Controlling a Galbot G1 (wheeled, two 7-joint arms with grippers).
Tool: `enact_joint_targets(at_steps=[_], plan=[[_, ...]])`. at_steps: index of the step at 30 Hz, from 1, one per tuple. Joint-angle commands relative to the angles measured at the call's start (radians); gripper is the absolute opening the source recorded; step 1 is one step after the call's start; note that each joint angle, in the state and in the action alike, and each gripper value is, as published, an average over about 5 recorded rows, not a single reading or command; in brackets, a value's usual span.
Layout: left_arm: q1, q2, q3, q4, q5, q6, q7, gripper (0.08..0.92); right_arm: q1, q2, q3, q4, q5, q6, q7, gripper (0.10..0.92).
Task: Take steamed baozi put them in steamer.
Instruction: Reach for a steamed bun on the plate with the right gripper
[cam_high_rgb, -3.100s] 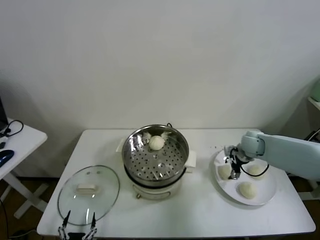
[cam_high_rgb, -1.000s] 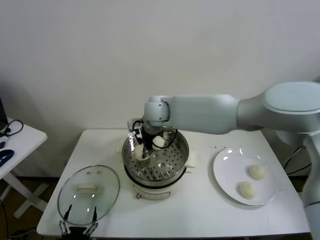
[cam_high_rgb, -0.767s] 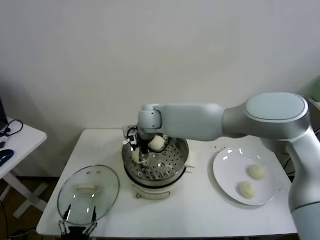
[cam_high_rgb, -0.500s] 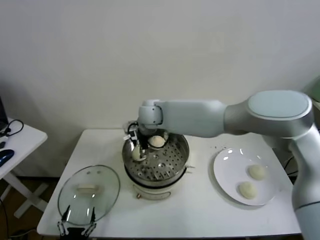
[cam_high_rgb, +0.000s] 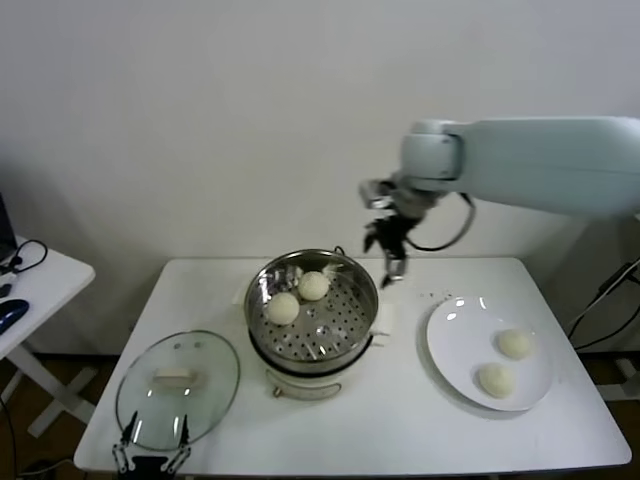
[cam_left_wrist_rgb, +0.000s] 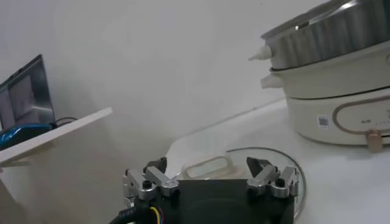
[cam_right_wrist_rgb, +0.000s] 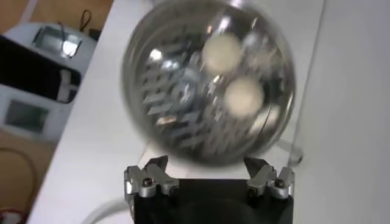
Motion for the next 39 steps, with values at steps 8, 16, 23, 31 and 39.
enact_joint_targets(at_steps=[8,16,23,31,39], plan=[[0.009,-0.005,-0.004,-0.004,-0.004,0.000,-0.001,0.823,-0.482,-0.567,0.106,0.041,-0.483,0.050,0.041,0.823],[0.016,-0.008,-0.010,-0.002,0.002,0.002,-0.002,0.823,-0.767,-0.521,0.368,-0.023,-0.549,0.014,0.111,0.823],[0.019,-0.012,-0.010,0.003,0.010,0.002,-0.003,0.823,-0.823,-0.488,0.431,-0.097,-0.572,0.011,0.137,0.823],[0.016,-0.014,-0.009,0.006,0.017,0.003,-0.004,0.823,-0.935,-0.485,0.548,-0.130,-0.593,0.008,0.149,0.823],[0.013,-0.013,-0.009,0.008,0.020,0.007,-0.008,0.823,-0.929,-0.467,0.594,-0.119,-0.580,0.002,0.158,0.779]])
